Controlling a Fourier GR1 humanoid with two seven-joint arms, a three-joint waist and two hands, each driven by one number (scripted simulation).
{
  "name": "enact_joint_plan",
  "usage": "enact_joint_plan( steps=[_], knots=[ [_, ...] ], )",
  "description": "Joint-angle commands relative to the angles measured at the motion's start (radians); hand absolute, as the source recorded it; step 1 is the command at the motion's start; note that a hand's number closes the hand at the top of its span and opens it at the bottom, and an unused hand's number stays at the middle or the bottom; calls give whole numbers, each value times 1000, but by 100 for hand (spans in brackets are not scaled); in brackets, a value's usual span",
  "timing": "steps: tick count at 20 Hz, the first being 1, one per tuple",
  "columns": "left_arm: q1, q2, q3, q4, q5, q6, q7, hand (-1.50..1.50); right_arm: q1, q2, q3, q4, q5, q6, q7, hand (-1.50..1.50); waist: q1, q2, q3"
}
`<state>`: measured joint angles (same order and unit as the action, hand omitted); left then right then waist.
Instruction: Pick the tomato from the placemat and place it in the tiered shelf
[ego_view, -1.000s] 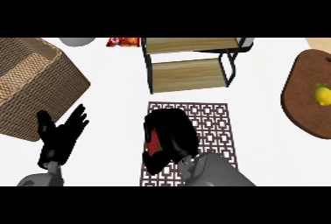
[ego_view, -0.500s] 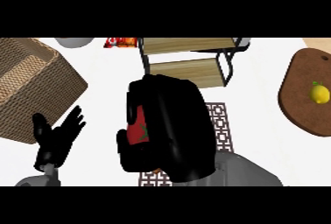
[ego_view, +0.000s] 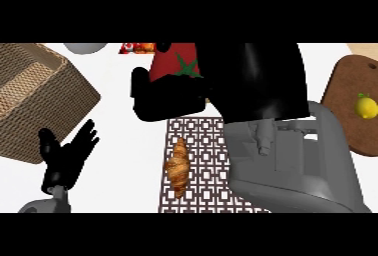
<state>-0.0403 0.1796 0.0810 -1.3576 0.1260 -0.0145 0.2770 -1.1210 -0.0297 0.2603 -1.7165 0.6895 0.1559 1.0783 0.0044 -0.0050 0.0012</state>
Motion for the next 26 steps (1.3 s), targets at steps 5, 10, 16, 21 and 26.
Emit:
enact_joint_plan(
  steps=[5, 10, 16, 21, 26],
  knots=[
    [28, -59, -53, -48, -33, 33, 12, 0, -212, -67, -207, 233, -39, 57, 3, 150, 9, 4, -2],
    [-6, 30, 31, -3, 18, -31, 26, 0, -246, -125, -258, 399, -56, 51, -157, 150, 7, 6, -2],
    [-2, -21, 4, 99, -22, -20, -76, 0, -259, -167, -272, 589, -78, 83, -322, 150, 6, 10, -3],
    [22, -2, 0, -2, -18, -23, -7, 0, -246, -207, -293, 753, -41, 8, -498, 150, 16, 10, -2],
    [-14, -33, -14, 8, -31, 6, 15, 0, -322, -156, -284, 916, 13, -87, -547, 150, 20, 12, -2]
  ],
)
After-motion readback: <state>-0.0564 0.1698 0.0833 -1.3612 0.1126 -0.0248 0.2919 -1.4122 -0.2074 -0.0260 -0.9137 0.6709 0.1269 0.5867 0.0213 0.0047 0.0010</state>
